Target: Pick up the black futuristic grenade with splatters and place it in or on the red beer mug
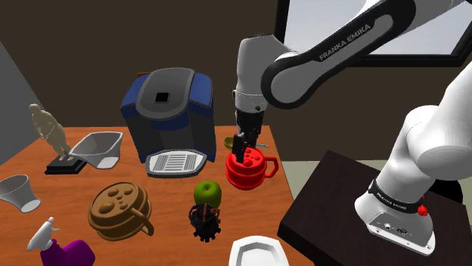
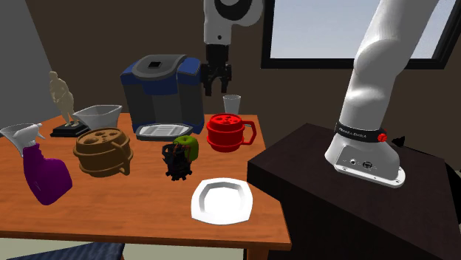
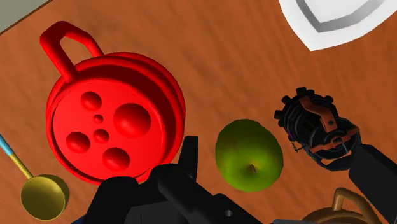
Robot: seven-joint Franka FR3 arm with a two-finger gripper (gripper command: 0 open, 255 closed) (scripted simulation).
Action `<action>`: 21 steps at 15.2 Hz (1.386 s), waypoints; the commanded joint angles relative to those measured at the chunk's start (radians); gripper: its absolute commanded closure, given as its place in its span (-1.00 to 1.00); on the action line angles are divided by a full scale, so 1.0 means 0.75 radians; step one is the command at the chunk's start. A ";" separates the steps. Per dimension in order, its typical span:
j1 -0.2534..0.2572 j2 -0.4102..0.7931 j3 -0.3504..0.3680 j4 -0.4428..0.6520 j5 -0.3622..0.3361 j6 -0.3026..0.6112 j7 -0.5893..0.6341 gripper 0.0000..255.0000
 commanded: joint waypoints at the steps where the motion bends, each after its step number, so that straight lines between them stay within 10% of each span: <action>1: 0.012 0.111 0.030 0.035 -0.032 0.070 0.029 -1.00; 21: 0.269 0.912 0.012 0.459 -0.420 0.363 0.299 -1.00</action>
